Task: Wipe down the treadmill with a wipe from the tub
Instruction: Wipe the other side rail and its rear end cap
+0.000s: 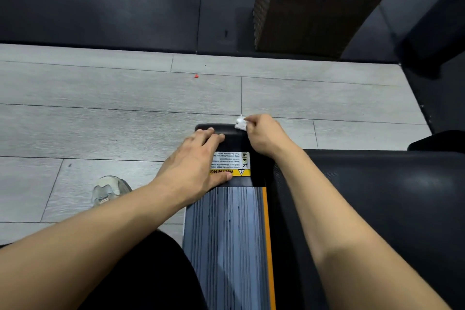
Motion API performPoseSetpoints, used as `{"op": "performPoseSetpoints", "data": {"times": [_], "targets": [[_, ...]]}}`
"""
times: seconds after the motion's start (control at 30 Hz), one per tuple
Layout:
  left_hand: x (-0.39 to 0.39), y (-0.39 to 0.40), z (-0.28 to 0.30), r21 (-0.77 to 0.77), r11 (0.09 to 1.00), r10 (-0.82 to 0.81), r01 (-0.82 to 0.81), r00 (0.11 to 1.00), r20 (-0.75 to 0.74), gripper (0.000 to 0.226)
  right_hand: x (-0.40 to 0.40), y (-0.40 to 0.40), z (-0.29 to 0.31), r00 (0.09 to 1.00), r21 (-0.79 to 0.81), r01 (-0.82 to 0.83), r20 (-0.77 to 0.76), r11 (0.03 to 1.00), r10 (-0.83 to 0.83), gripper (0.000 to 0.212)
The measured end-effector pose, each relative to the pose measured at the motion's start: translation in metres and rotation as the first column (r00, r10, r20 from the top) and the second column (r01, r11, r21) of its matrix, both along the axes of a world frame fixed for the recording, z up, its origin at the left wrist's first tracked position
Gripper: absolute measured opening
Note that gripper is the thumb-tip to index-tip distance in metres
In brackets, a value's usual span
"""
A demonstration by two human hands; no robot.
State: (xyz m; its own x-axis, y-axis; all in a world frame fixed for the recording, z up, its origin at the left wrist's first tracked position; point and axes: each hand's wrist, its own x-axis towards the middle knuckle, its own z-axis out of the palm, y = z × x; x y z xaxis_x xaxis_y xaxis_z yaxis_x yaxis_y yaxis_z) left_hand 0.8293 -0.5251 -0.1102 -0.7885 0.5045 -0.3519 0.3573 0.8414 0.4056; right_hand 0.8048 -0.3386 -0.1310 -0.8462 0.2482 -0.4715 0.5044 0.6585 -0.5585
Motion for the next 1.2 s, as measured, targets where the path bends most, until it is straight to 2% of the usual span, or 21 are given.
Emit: {"op": "performPoseSetpoints", "data": {"times": [0.17, 0.27, 0.33, 0.53, 0.77, 0.97, 1.07, 1.2], "targets": [[-0.001, -0.003, 0.003, -0.06, 0.998, -0.024, 0.022, 1.0, -0.021, 0.087, 0.054, -0.018, -0.002, 0.946, 0.153, -0.072, -0.303, 0.986, 0.116, 0.034], [-0.001, 0.003, 0.008, -0.129, 0.99, -0.059, 0.051, 0.997, -0.059, 0.087, 0.102, -0.035, -0.013, 0.873, 0.188, -0.003, -0.479, 0.982, 0.095, 0.035], [0.005, 0.007, 0.012, -0.159, 0.986, -0.064, 0.053, 0.996, -0.065, 0.083, 0.129, -0.048, -0.024, 0.834, 0.22, 0.046, -0.545, 0.974, 0.084, 0.038], [0.02, -0.005, 0.018, -0.173, 0.976, -0.143, 0.134, 0.989, -0.045, 0.067, 0.147, -0.069, -0.029, 0.791, 0.208, 0.199, -0.611, 0.958, -0.032, 0.043], [0.018, -0.023, 0.015, -0.077, 0.966, -0.249, 0.246, 0.968, -0.029, 0.093, 0.144, -0.07, -0.026, 0.798, 0.303, 0.222, -0.603, 0.927, 0.005, 0.047], [0.009, -0.034, 0.003, -0.115, 0.924, -0.375, 0.365, 0.924, -0.082, 0.107, 0.143, -0.079, -0.018, 0.816, 0.365, 0.213, -0.577, 0.907, 0.041, 0.044], [0.013, -0.035, -0.001, -0.082, 0.907, -0.421, 0.413, 0.9, -0.111, 0.093, 0.145, -0.081, -0.016, 0.811, 0.382, 0.256, -0.585, 0.888, 0.018, 0.045], [0.034, -0.045, -0.021, 0.072, 0.811, -0.523, 0.581, 0.773, -0.359, 0.051, 0.146, -0.086, -0.02, 0.788, 0.421, 0.323, -0.616, 0.848, 0.006, 0.041]]}}
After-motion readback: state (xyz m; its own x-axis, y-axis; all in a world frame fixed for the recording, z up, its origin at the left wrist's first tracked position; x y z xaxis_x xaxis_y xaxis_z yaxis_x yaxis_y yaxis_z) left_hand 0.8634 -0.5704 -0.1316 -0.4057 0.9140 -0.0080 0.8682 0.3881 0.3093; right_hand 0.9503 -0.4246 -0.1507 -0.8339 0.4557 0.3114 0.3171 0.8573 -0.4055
